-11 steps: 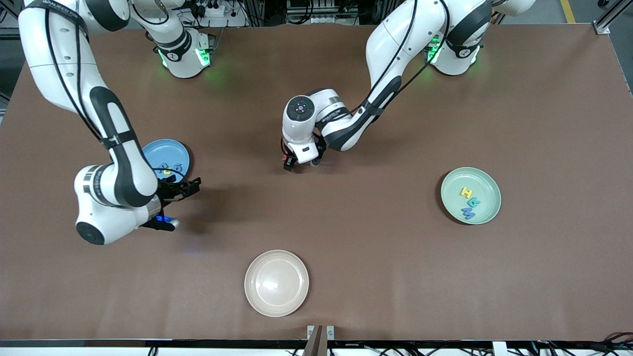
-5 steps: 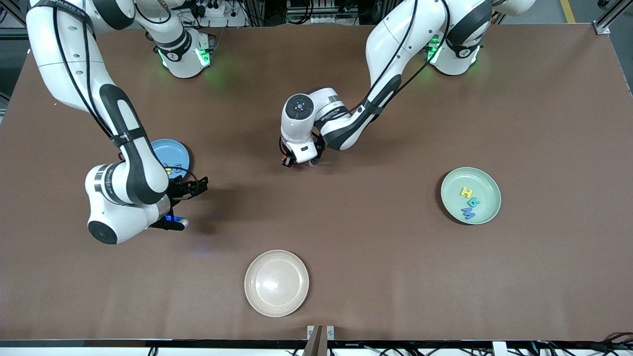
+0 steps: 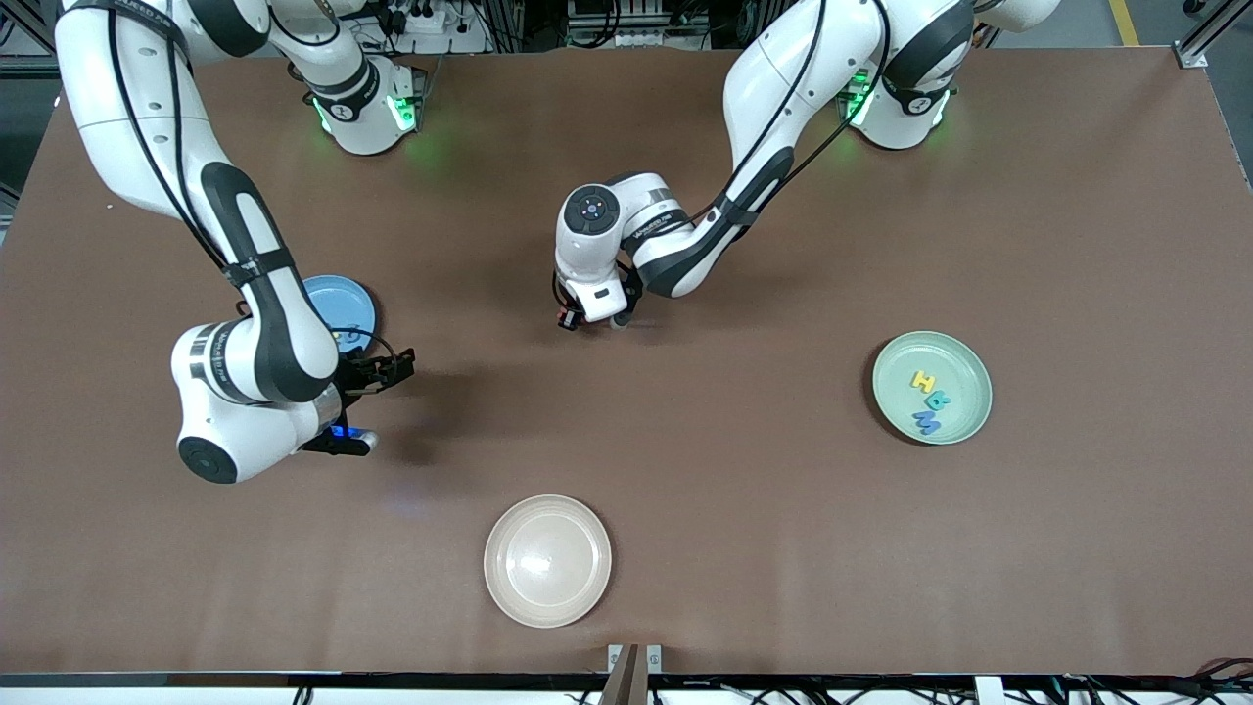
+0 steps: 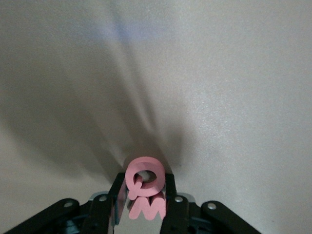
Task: Sort upper and lower case letters into plates
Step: 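Carry the pink Q into the green plate while the right gripper reaches letters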
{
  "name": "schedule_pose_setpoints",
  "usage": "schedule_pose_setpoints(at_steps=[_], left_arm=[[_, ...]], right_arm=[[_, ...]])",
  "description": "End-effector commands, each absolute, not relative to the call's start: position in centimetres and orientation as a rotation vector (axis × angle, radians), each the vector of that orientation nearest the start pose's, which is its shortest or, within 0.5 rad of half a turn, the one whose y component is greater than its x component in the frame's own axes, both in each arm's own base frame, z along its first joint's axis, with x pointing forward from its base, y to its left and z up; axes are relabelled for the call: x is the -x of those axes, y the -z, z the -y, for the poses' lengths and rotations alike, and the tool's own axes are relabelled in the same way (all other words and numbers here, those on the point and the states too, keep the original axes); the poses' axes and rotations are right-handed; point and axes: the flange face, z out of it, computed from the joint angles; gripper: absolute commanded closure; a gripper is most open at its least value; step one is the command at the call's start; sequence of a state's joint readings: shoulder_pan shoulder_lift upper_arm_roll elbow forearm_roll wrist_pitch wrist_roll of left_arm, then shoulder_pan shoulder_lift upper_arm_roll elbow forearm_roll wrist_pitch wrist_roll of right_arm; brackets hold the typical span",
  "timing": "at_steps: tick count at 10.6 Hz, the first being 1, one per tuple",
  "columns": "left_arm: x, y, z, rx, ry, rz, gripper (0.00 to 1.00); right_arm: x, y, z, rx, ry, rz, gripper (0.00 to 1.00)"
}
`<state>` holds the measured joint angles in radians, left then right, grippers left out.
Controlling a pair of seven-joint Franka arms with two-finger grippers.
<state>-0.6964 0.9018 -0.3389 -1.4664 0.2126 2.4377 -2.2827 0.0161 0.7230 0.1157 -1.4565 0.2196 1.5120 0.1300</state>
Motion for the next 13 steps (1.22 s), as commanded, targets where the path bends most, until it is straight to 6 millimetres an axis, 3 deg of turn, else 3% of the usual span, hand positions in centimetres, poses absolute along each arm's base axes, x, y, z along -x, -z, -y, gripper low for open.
schedule_pose_setpoints(at_steps=[1,3,5,8,10,11,13], left_arm=[[-41.5,-16.8,59.7,2.691,-0.138,1.835,1.0],[-42.1,-17.8,59.6,2.706,-0.13,1.838,1.0],[-44.3,-19.2,58.4,2.713,-0.119,1.857,1.0],[-45.0,-20.1,57.5,2.704,-0.108,1.815,1.0],[-47.2,-23.5,55.0,2.699,-0.111,1.733,1.0],[-49.2,-25.2,52.5,2.693,-0.114,1.666,1.0],[-53.1,-28.6,47.1,2.729,-0.164,1.529,1.0]], right_arm=[[-63.1,-24.2,-8.6,2.729,-0.996,-0.103,0.0],[-63.1,-24.3,-8.9,2.703,-0.991,-0.112,0.0],[-63.1,-24.3,-8.8,2.705,-0.991,-0.113,0.0],[-63.2,-24.3,-9.9,2.714,-0.975,-0.093,0.0],[-63.1,-25.3,-13.2,2.755,-0.929,-0.023,0.0],[-63.0,-25.5,-14.1,2.757,-0.92,-0.001,0.0],[-62.7,-27.3,-18.4,2.787,-0.866,0.088,0.0]])
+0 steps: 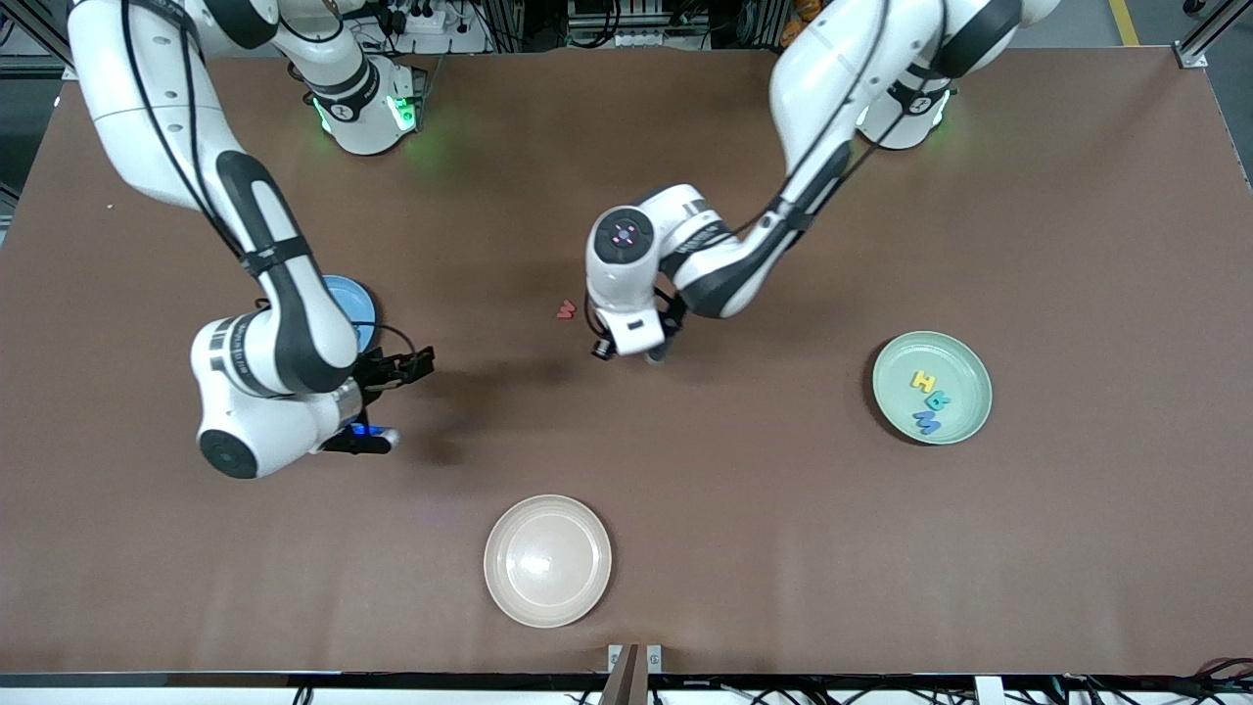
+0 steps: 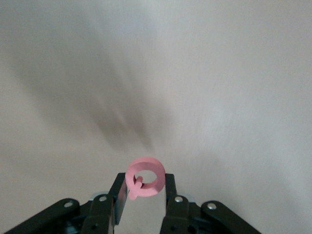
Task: Sort upper and lower case letters into plates
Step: 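Carry the pink Q into the green plate while the right gripper reaches letters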
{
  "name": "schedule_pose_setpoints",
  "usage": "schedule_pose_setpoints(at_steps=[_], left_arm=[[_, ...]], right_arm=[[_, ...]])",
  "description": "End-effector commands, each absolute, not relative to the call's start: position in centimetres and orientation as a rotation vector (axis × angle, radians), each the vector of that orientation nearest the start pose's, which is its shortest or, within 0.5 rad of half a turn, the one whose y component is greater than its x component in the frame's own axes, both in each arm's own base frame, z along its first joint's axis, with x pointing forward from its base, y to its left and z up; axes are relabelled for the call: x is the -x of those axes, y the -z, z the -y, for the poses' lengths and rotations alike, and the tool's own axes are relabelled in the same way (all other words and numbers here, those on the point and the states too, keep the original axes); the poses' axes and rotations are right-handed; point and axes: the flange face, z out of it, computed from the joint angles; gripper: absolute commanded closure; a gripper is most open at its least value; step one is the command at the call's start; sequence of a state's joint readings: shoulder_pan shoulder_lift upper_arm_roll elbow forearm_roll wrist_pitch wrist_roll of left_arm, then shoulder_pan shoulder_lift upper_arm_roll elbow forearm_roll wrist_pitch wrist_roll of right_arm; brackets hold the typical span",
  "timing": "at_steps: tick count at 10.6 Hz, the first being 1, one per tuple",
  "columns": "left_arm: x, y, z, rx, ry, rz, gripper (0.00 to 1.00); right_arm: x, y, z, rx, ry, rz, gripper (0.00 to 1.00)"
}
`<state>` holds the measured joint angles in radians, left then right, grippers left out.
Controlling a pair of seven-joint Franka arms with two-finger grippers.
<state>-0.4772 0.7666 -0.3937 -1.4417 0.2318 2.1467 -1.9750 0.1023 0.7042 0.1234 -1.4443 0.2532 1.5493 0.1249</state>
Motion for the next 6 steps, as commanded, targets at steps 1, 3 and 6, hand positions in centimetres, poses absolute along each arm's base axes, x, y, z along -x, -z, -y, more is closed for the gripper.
schedule_pose_setpoints(at_steps=[1,3,6], left_arm=[[-55.5,-29.6,43.2,2.755,-0.196,1.435,1.0],[-59.8,-32.2,34.6,2.864,-0.267,1.251,1.0],[-63.4,-30.8,21.6,2.946,-0.378,0.946,1.0]], right_arm=[[-61.9,-28.5,-22.4,2.824,-0.814,0.165,0.0],[-60.6,-29.7,-27.9,2.866,-0.703,0.277,0.0],[-58.6,-30.7,-34.8,2.949,-0.511,0.472,0.0]])
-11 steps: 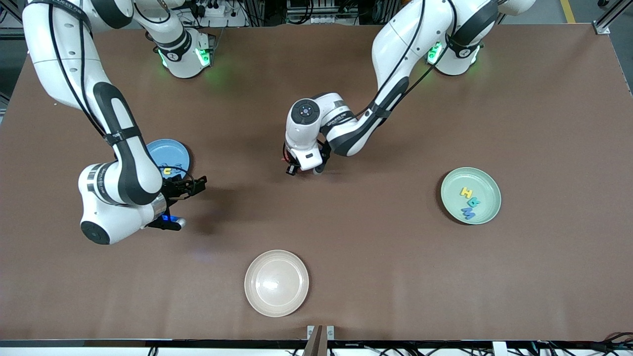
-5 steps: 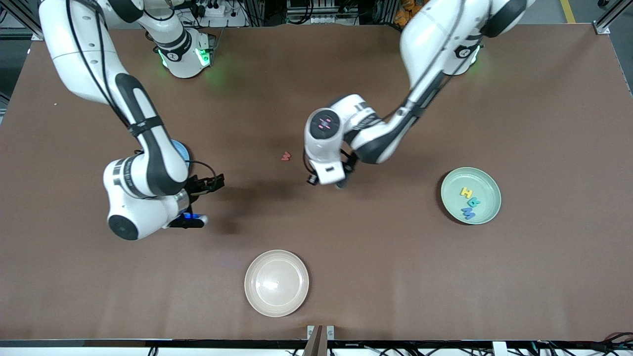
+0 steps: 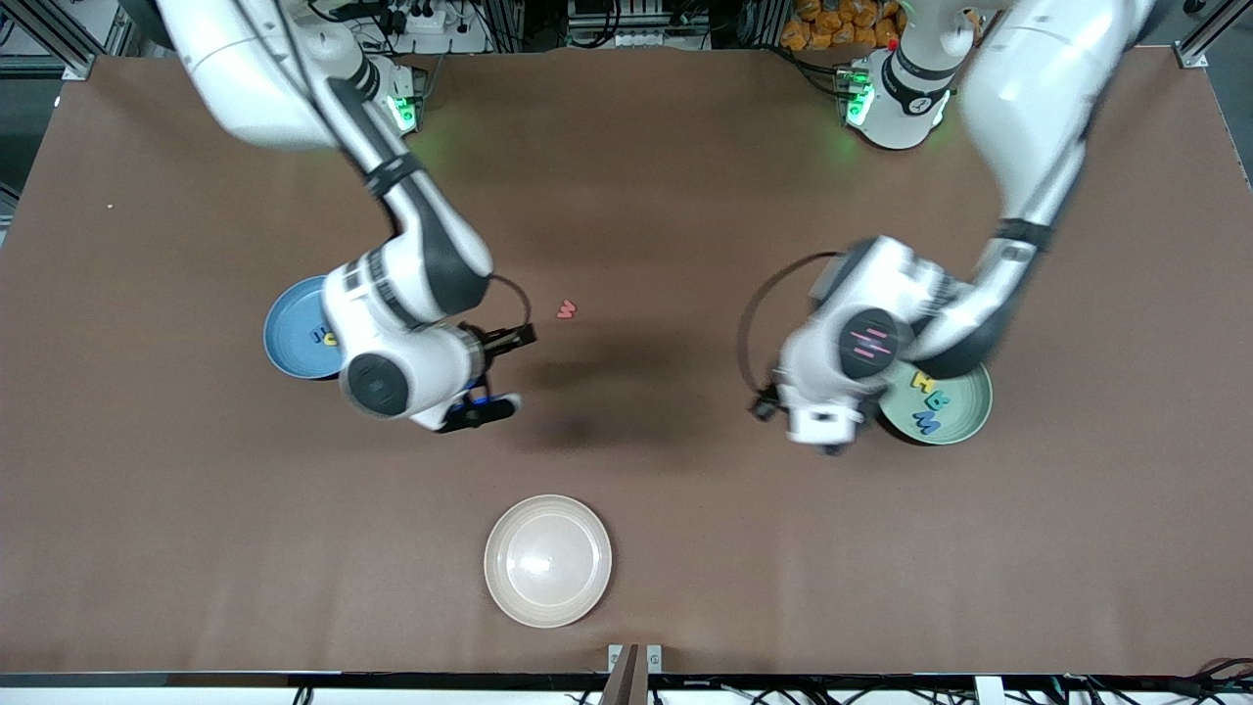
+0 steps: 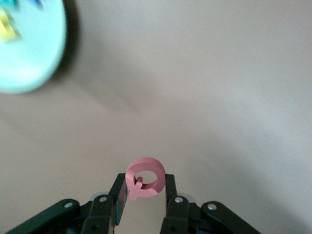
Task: Sort upper and lower case letters into plates
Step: 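Carry the pink Q into the green plate while the right gripper reaches letters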
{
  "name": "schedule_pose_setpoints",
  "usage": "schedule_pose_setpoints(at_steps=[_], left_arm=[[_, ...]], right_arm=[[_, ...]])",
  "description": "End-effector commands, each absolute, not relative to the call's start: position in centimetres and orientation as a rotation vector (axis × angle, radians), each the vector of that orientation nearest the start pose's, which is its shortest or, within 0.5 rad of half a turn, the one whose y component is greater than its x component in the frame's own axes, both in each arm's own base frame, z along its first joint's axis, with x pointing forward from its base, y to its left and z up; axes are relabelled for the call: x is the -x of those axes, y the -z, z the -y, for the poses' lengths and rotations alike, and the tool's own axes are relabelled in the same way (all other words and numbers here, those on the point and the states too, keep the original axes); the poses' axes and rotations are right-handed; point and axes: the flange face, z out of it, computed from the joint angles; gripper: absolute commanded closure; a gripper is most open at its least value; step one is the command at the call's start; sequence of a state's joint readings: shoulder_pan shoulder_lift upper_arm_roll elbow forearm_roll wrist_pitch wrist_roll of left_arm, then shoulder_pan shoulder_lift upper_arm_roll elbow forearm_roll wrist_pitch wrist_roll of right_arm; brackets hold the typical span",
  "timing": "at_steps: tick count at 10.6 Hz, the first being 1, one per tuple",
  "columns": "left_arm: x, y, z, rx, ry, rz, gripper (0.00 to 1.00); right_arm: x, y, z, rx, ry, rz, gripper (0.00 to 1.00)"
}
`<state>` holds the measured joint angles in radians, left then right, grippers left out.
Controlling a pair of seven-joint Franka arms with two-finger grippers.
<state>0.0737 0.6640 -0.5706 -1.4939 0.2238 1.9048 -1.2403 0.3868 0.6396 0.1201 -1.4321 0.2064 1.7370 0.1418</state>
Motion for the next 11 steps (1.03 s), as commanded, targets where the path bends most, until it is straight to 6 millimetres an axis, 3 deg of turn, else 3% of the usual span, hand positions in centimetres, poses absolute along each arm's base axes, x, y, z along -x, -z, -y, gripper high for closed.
schedule_pose_setpoints(at_steps=[1,2,3,5,6,8,11], left_arm=[[-64.3,-30.3,16.9,2.986,-0.394,0.852,1.0],[-65.0,-29.9,12.4,3.031,-0.409,0.751,1.0],[-65.3,-29.5,8.4,3.067,-0.42,0.655,1.0],[-64.8,-27.7,1.1,3.11,-0.45,0.5,1.0],[-64.8,-27.1,-1.0,3.107,-0.44,0.453,1.0],[-64.6,-26.0,-0.5,3.11,-0.456,0.436,1.0],[-64.7,-25.6,-0.3,3.11,-0.458,0.448,0.28]], right_arm=[[-58.0,-30.8,-36.3,2.956,-0.465,0.543,0.0],[-57.1,-30.9,-38.6,2.998,-0.382,0.637,0.0],[-56.5,-30.5,-39.7,3.006,-0.349,0.699,0.0],[-54.9,-29.5,-40.1,3.028,-0.369,0.715,0.0],[-53.9,-29.1,-39.7,3.041,-0.391,0.695,0.0],[-52.6,-28.7,-39.5,3.087,-0.426,0.505,0.0],[-51.7,-27.1,-40.5,3.138,-0.468,0.144,0.0]])
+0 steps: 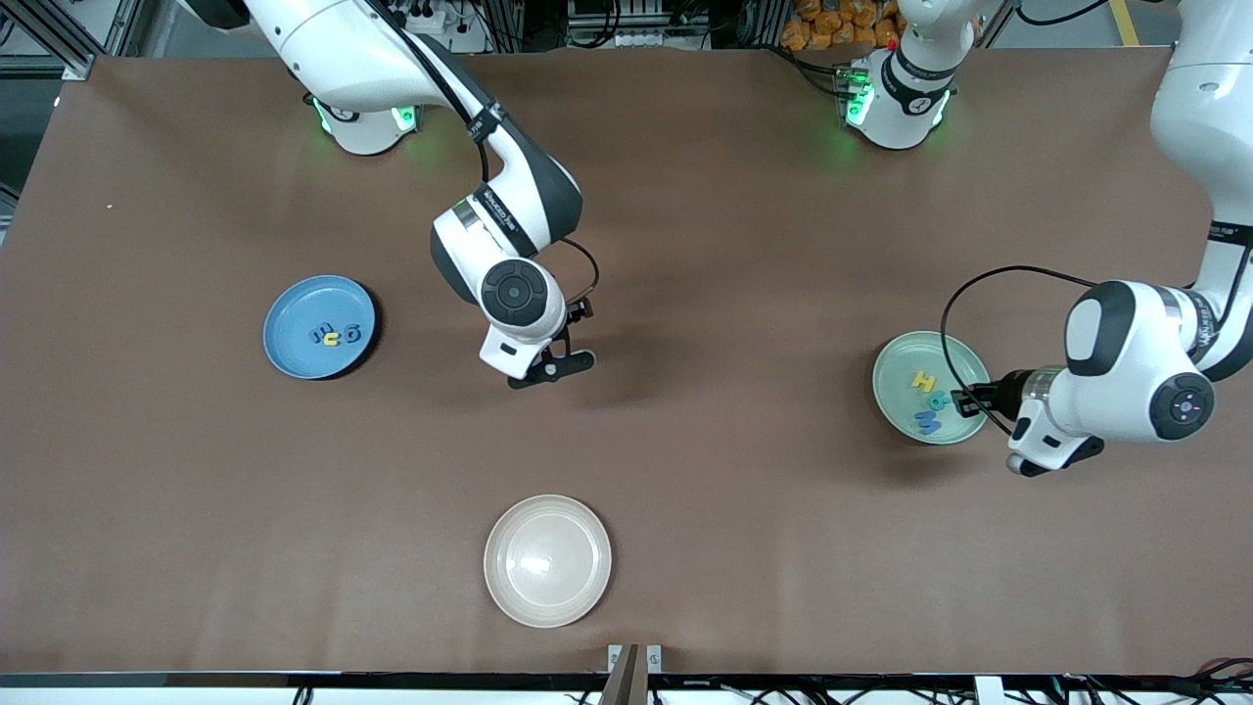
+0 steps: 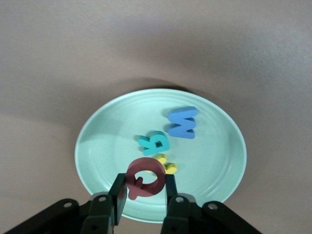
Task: Sort upper and lower case letters into plates
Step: 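Grasp the pink m with the right gripper while the left gripper withdraws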
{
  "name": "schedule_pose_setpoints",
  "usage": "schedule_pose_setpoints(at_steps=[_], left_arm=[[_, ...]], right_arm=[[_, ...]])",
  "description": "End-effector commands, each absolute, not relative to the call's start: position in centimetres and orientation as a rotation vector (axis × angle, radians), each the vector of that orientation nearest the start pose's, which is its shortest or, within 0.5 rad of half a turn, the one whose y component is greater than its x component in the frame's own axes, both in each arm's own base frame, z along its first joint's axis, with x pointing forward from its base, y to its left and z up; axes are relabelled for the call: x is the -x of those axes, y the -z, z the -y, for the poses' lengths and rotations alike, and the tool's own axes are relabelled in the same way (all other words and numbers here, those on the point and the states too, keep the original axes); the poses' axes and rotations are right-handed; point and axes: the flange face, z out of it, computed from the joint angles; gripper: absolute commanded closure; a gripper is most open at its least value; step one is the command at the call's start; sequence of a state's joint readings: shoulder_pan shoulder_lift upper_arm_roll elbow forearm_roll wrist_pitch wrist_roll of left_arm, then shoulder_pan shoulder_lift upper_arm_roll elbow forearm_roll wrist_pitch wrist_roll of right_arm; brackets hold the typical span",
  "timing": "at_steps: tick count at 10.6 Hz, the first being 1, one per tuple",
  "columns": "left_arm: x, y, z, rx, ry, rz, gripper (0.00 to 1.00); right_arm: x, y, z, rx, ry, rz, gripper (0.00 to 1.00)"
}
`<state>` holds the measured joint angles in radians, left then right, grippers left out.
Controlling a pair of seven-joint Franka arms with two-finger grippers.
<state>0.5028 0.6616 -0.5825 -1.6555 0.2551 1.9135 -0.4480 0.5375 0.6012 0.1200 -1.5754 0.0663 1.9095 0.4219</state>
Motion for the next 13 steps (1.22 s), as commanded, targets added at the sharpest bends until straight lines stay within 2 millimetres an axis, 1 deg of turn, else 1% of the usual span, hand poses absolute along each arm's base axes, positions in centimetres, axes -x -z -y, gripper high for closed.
schedule_pose_setpoints(at_steps=[1,2,3,4,5,6,7,8,9,10,11,13], left_arm=[[-64.8,-25.8,-0.2,3.109,-0.451,0.451,0.11],[-65.0,-26.3,-0.1,3.109,-0.435,0.448,0.0],[-65.2,-27.5,-0.3,3.111,-0.399,0.437,0.0],[-65.5,-29.2,0.0,3.112,-0.357,0.433,0.0],[-65.5,-30.7,0.6,3.106,-0.328,0.423,0.0],[-65.5,-32.1,0.6,3.1,-0.296,0.421,0.0],[-65.6,-34.2,0.7,3.094,-0.246,0.417,0.0],[-65.2,-37.2,1.6,3.084,-0.204,0.397,0.0],[-64.9,-40.5,2.4,3.079,-0.143,0.384,0.0],[-64.6,-43.1,2.8,3.068,-0.114,0.38,0.0],[-64.2,-46.0,4.1,3.063,-0.094,0.356,0.0],[-62.7,-50.7,6.1,3.041,-0.067,0.32,0.0]], right_arm=[[-51.6,-26.1,-40.5,3.144,-0.466,0.027,0.0],[-51.3,-25.2,-40.5,3.147,-0.44,-0.163,0.0],[-50.8,-24.4,-40.7,3.147,-0.424,-0.294,0.0],[-50.2,-23.7,-40.9,3.143,-0.409,-0.376,0.0],[-49.8,-23.1,-40.8,3.125,-0.372,-0.48,0.0],[-49.0,-22.5,-41.0,3.114,-0.343,-0.518,0.0],[-48.6,-21.8,-40.8,3.105,-0.324,-0.538,0.0],[-47.8,-21.7,-41.4,3.105,-0.317,-0.554,0.0],[-46.7,-21.1,-41.8,3.11,-0.314,-0.567,0.0],[-46.0,-20.6,-41.4,3.102,-0.293,-0.574,0.0],[-45.6,-20.4,-41.1,3.086,-0.265,-0.577,0.0],[-45.1,-19.7,-41.1,3.09,-0.267,-0.592,0.01]])
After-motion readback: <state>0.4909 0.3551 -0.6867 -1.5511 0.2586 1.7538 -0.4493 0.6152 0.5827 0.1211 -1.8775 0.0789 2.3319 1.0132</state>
